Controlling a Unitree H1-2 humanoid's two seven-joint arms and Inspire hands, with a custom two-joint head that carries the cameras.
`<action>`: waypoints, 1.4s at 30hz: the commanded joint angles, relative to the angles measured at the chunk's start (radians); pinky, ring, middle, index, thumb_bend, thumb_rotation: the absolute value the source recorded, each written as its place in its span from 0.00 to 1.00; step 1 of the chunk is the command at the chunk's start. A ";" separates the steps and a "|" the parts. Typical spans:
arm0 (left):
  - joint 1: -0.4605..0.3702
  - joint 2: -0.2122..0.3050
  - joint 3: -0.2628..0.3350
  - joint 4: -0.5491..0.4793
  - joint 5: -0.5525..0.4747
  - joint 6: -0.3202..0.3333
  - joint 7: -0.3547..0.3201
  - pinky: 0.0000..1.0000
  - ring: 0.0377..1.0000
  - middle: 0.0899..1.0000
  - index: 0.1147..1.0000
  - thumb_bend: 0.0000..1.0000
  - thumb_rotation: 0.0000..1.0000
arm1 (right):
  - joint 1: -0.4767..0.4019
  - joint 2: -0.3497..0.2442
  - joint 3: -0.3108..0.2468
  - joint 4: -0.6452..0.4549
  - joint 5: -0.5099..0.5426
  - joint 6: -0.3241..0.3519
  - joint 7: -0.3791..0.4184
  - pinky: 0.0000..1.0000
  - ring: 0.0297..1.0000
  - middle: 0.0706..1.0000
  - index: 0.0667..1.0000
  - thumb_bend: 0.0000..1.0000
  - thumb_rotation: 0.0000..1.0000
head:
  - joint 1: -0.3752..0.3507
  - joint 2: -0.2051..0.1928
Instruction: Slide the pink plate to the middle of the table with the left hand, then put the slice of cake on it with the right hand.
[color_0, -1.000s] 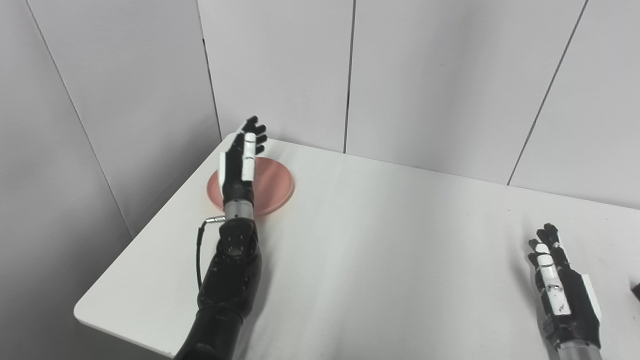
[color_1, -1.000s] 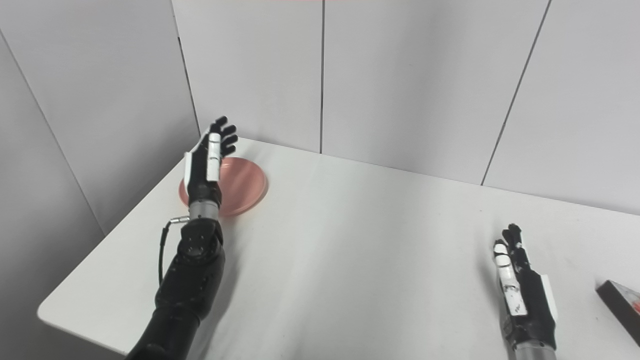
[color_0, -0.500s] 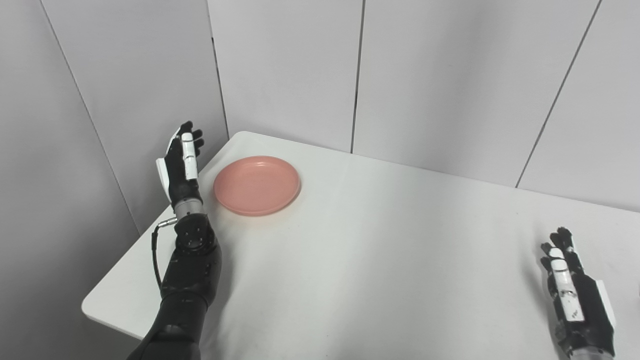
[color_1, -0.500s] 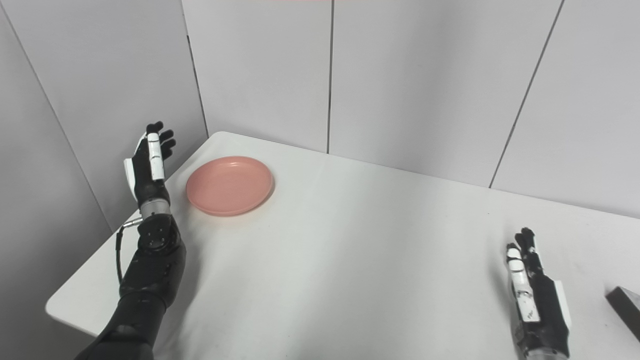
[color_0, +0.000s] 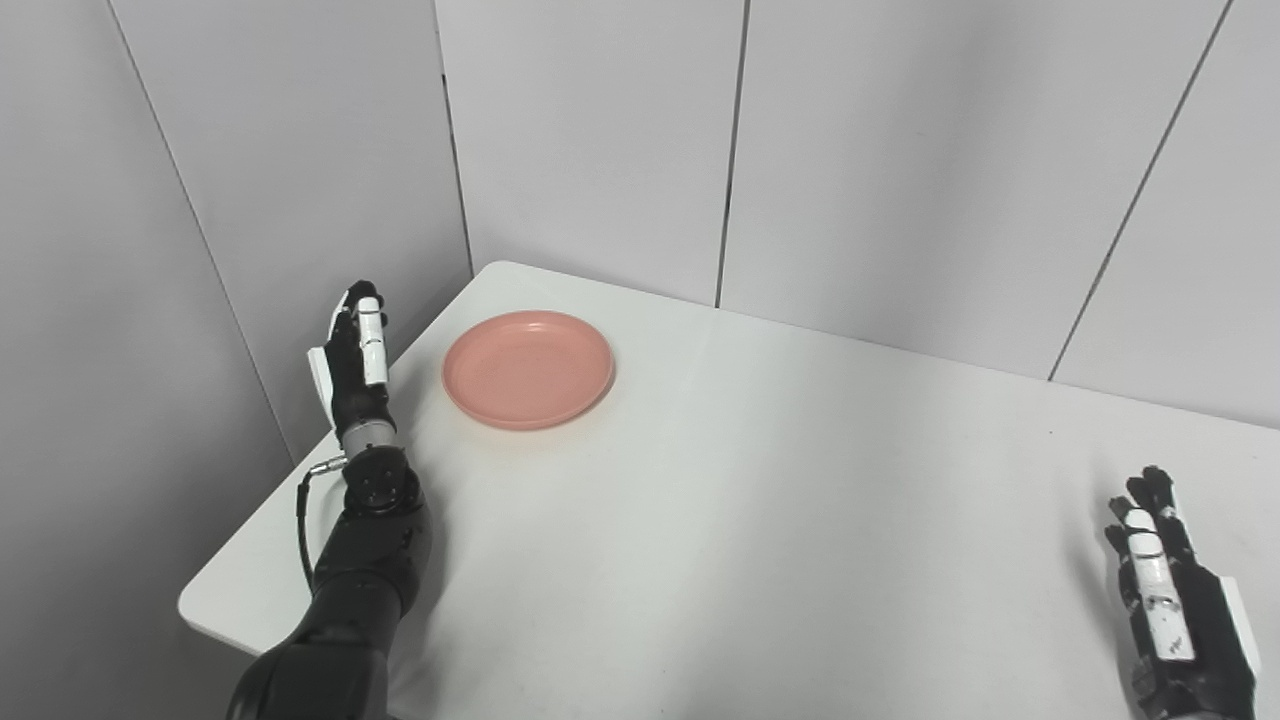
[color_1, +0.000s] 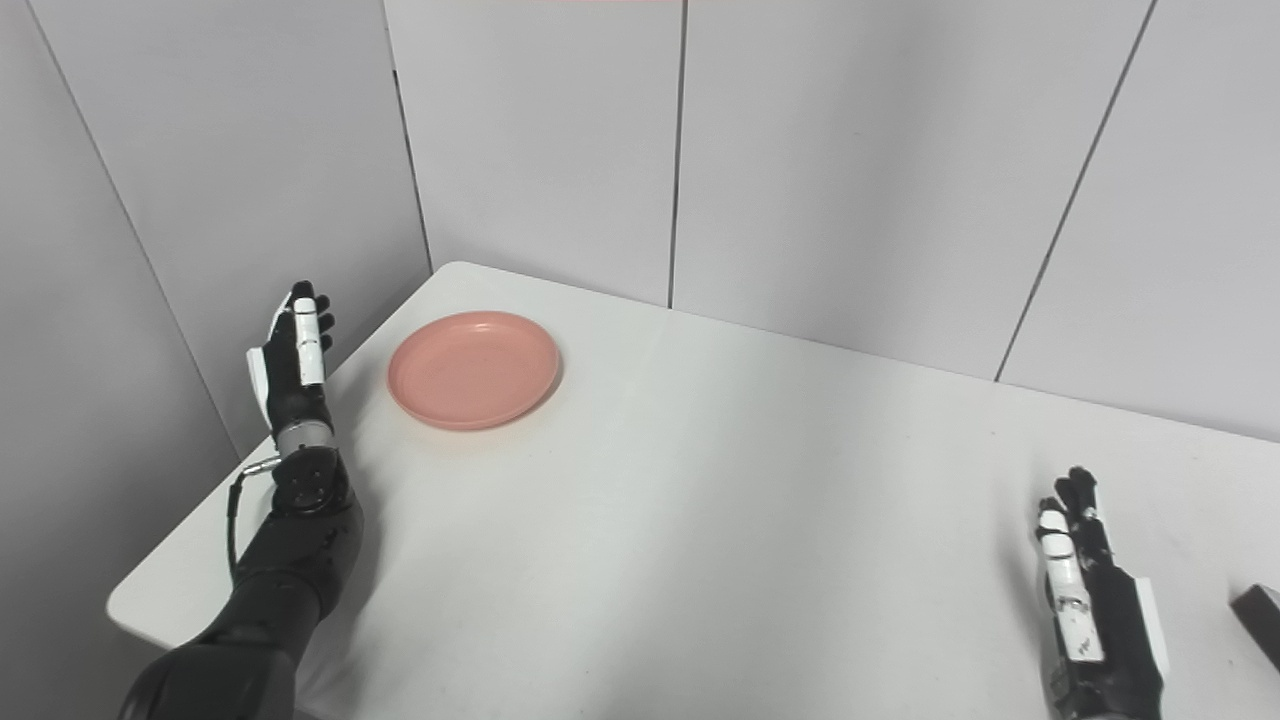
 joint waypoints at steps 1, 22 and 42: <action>-0.061 0.029 -0.017 0.001 -0.004 -0.012 -0.032 0.88 0.86 0.84 0.85 0.76 1.00 | 0.002 -0.003 -0.002 -0.017 0.001 -0.007 0.002 1.00 0.98 0.99 0.99 0.36 0.82 | 0.000 0.002; -0.065 -0.030 -0.067 -0.054 -0.099 0.120 -0.215 1.00 0.94 0.90 0.90 0.76 1.00 | 0.014 0.001 -0.004 -0.055 0.017 0.019 0.007 1.00 0.98 0.99 1.00 0.38 0.83 | 0.002 0.029; -0.072 -0.087 -0.087 -0.081 -0.205 0.174 -0.385 0.88 0.86 0.84 0.83 0.78 1.00 | 0.014 0.012 -0.002 -0.069 0.016 0.034 -0.007 1.00 0.97 0.98 0.99 0.42 0.78 | -0.016 0.040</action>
